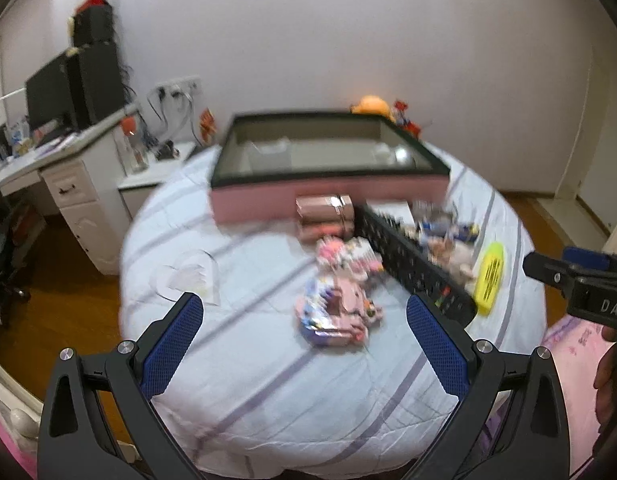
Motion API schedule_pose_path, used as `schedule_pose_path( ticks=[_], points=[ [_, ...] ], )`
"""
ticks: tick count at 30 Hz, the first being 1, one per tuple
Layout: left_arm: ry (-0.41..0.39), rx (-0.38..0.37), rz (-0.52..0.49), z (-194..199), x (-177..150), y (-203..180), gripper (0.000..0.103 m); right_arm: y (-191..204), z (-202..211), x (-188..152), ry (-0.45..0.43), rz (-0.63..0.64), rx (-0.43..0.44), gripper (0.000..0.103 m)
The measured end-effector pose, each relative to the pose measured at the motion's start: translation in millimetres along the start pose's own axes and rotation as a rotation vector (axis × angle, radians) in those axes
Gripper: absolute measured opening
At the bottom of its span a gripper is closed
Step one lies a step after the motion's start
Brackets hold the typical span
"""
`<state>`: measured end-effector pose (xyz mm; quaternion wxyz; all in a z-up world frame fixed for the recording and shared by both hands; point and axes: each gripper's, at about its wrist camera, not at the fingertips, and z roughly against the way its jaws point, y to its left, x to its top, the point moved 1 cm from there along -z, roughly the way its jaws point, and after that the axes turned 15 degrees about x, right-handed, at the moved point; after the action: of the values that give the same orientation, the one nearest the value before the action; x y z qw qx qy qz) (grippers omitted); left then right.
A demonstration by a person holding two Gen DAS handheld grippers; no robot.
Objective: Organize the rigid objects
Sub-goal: 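Grasp the block donut with the left gripper while the right grasps the yellow highlighter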
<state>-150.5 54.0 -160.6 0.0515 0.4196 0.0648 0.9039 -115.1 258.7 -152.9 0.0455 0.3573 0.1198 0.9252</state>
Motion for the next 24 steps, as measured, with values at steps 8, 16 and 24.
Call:
schedule_pose_path(
  ticks=[8,16,24],
  points=[
    [0.08,-0.004,-0.014,-54.6,-10.1,-21.1,0.099,-16.3,-19.1,-0.7,0.032,-0.054,-0.031,0.086],
    [0.088,-0.059,-0.042,-71.8,-10.9,-26.4,0.08,-31.0,-44.2,1.3,0.061,-0.106,-0.05,0.086],
    [0.063,-0.097,-0.031,-70.7,-7.1,-26.5,0.056,-23.0,-77.2,4.2,0.102,-0.084,-0.087,0.076]
  ],
)
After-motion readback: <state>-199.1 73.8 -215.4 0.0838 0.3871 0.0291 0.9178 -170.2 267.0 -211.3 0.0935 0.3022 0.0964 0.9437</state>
